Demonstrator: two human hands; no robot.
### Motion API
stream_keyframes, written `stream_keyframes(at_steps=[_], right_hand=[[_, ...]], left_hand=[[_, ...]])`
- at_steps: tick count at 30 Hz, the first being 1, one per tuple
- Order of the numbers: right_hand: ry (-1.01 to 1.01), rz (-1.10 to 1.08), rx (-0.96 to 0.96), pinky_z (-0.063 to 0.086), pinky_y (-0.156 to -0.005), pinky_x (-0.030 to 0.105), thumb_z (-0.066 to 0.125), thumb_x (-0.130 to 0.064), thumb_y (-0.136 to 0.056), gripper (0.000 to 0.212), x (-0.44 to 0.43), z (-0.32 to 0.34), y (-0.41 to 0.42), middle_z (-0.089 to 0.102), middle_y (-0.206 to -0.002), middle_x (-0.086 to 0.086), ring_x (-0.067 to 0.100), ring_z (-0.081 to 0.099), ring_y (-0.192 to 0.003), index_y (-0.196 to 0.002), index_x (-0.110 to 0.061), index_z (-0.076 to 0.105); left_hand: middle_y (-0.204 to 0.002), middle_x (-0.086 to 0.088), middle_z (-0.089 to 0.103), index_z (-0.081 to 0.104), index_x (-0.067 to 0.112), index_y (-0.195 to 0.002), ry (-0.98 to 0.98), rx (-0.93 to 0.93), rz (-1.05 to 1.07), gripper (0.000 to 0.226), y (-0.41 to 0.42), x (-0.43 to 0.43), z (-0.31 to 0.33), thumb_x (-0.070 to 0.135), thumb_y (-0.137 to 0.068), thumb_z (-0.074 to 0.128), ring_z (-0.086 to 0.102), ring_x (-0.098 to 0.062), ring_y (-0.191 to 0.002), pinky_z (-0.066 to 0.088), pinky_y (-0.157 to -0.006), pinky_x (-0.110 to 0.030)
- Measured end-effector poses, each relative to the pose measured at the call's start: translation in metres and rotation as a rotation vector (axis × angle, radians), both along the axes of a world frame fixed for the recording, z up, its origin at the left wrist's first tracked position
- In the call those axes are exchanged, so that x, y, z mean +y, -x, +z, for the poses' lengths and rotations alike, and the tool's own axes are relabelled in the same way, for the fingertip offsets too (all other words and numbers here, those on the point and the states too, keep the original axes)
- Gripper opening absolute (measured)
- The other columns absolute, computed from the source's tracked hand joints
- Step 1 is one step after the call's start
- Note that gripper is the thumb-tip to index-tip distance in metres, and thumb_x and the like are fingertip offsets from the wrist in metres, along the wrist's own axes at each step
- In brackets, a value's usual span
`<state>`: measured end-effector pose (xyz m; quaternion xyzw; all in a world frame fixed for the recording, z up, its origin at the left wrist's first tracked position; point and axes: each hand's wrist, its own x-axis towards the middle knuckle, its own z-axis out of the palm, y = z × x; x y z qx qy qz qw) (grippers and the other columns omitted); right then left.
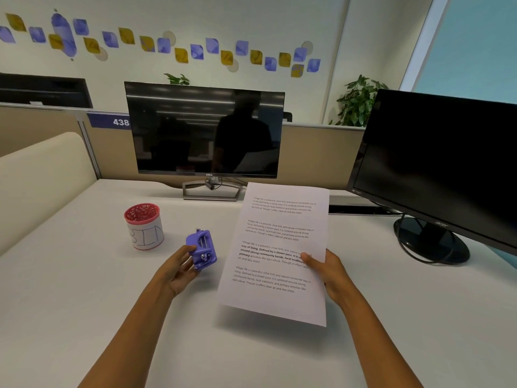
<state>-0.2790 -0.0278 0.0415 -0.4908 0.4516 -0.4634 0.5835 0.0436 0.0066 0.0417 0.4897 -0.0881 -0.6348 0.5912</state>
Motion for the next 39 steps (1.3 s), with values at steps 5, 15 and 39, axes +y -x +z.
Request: stream_keyframes(at_steps=[5,15,39], right_hand=[[0.005,0.027,0.037,0.056,-0.087,0.041,0.072,-0.024,-0.077,0.050,0.000,0.005,0.004,0.069,-0.116,0.008,0.025,0.069,-0.101,-0.123,-0.011,0.057],[0.036,0.086,0.087,0.059,-0.076,0.031,0.066,-0.018,-0.083,0.039,0.008,0.020,0.006,0.070,-0.112,0.005,0.021,0.071,-0.096,-0.121,-0.014,0.057],[0.105,0.047,0.238,0.059,-0.076,0.034,0.068,-0.025,-0.082,0.032,0.016,0.030,-0.001,0.072,-0.107,0.004,0.020,0.072,-0.089,-0.113,-0.019,0.060]], left_hand=[[-0.091,-0.012,0.058,0.050,0.003,-0.117,0.079,-0.037,-0.076,0.035,0.005,-0.001,0.008,0.010,-0.084,0.057,0.058,-0.022,-0.080,0.057,-0.053,-0.026],[-0.093,-0.014,0.062,0.050,0.004,-0.118,0.144,-0.100,-0.159,0.032,0.015,-0.006,0.011,0.017,-0.089,0.055,0.060,-0.024,-0.080,0.059,-0.053,-0.026],[-0.094,-0.011,0.064,0.051,0.004,-0.115,0.088,-0.228,-0.229,0.033,0.026,-0.014,0.021,0.020,-0.087,0.059,0.062,-0.021,-0.080,0.058,-0.057,-0.026]])
